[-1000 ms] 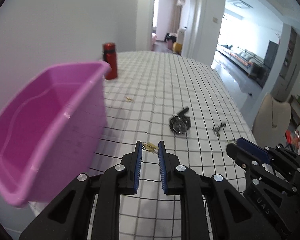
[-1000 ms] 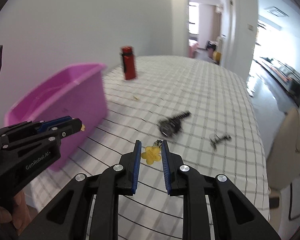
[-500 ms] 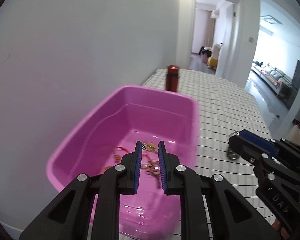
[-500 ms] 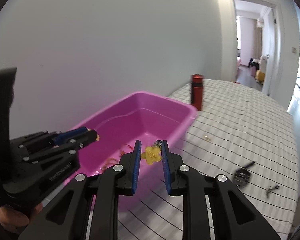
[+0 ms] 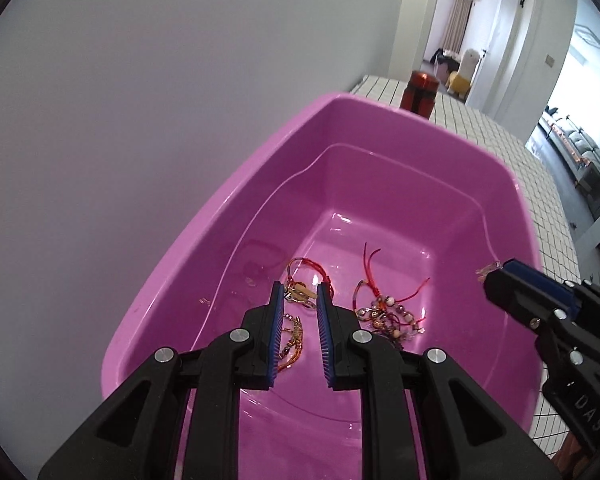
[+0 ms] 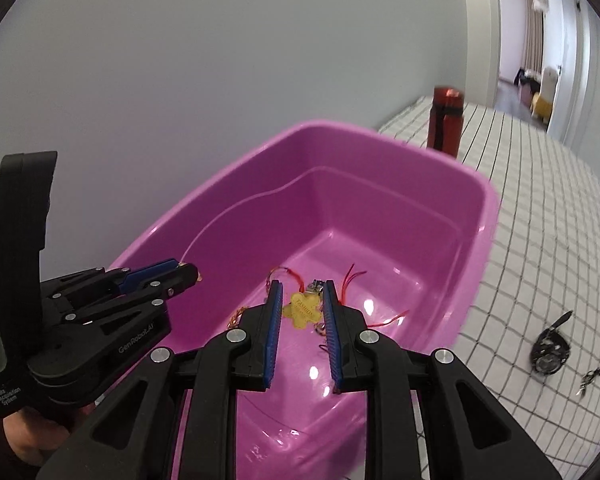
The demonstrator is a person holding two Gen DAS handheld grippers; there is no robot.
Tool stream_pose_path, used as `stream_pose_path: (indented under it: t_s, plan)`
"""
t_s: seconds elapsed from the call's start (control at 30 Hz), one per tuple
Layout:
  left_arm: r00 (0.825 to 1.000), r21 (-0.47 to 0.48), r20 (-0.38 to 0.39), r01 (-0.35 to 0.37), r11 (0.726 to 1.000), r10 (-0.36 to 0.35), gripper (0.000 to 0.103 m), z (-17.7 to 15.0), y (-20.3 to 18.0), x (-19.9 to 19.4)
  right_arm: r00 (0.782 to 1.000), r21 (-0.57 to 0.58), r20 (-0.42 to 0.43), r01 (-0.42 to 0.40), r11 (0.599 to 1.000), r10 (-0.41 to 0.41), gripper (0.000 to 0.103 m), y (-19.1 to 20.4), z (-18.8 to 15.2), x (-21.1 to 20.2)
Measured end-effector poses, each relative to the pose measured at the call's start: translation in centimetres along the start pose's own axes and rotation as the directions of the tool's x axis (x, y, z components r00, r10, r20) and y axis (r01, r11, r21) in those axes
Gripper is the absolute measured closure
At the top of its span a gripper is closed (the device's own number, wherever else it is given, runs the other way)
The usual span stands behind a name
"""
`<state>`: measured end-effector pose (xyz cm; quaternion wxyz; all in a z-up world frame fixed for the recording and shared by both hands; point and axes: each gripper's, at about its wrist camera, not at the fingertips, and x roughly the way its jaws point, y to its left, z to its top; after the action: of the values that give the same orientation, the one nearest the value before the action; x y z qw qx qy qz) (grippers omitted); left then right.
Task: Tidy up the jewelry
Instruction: 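Carry both held charms over the pink tub, then open both tools to drop the charms into the pink tub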
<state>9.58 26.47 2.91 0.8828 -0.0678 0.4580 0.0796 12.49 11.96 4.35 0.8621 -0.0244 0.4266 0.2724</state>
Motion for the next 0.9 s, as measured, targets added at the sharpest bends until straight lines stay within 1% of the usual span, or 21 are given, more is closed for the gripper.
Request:
stream_pose_path:
  t_s: [0.1, 0.23, 0.27, 0.3, 0.33, 0.37, 0.4, 0.43, 0.47, 0.6, 0.63, 0.73, 0.9]
  plan:
    - [1.0, -0.002, -0.026, 0.002, 1.0, -0.002, 0.086, 0.4, 0.5, 0.9, 0.999, 0.009, -0.034, 0.008, 1.0, -0.008, 0.083, 0.2, 0.3, 1.3]
    - [0.999, -0.003, -0.046, -0.002, 1.0, 0.002, 0.085, 0.7, 0.8, 1.5, 0.998, 0.009, -0.056, 0.021, 1.0, -0.021, 0.083, 0.0, 0.7, 2.4]
    - [0.999, -0.002, -0.051, -0.004, 1.0, 0.004, 0.081, 0.7, 0.8, 1.5, 0.998, 0.007, -0.06, 0.025, 1.0, -0.025, 0.083, 0.0, 0.8, 2.5]
    - [0.999, -0.003, -0.053, -0.006, 1.0, 0.005, 0.075, 0.9, 0.8, 1.6, 0.997, 0.006, -0.063, 0.032, 0.999, -0.032, 0.083, 0.0, 0.9, 2.7]
    - [0.999, -0.005, -0.051, -0.006, 1.0, 0.006, 0.059, 1.1, 0.7, 1.8, 0.997, 0.005, -0.065, 0.039, 0.999, -0.038, 0.081, -0.1, 0.8, 2.5]
    - [0.999, -0.012, -0.041, -0.007, 1.0, 0.006, 0.041, 1.2, 0.8, 1.7, 0.997, 0.005, -0.065, 0.05, 0.999, -0.05, 0.074, -0.1, 0.9, 2.5]
    - [1.0, -0.019, -0.023, -0.006, 1.0, 0.006, 0.034, 1.3, 1.0, 1.3, 0.996, 0.004, -0.061, 0.059, 0.998, -0.058, 0.069, -0.1, 0.9, 2.3]
    - [1.0, -0.022, -0.009, -0.008, 1.0, 0.008, 0.025, 1.3, 1.0, 1.0, 0.996, 0.005, -0.047, 0.07, 0.998, -0.069, 0.058, -0.3, 0.9, 1.9]
    - [1.0, -0.021, 0.004, -0.016, 1.0, 0.016, 0.022, 1.4, 1.1, 0.6, 0.996, 0.006, -0.037, 0.076, 0.997, -0.075, 0.053, -0.3, 1.0, 1.6]
    - [1.0, -0.025, -0.003, -0.017, 1.0, 0.017, 0.021, 1.5, 1.1, 0.4, 0.996, 0.019, -0.029, 0.09, 0.996, -0.09, 0.053, -0.9, 1.0, 0.7]
    - [1.0, -0.027, -0.006, -0.02, 0.999, 0.02, 0.021, 1.4, 1.1, 0.4, 0.995, 0.023, -0.029, 0.091, 0.996, -0.09, 0.051, -0.9, 1.0, 0.6]
    - [1.0, -0.034, -0.009, -0.024, 0.999, 0.023, 0.018, 1.2, 1.1, 0.3, 0.996, 0.024, -0.033, 0.086, 0.996, -0.085, 0.049, -0.9, 0.6, 0.2]
    - [1.0, -0.034, -0.004, -0.03, 0.999, 0.03, 0.018, 0.5, 1.0, -0.5, 0.997, 0.026, -0.023, 0.076, 0.997, -0.076, 0.048, -0.9, 0.0, -1.0]
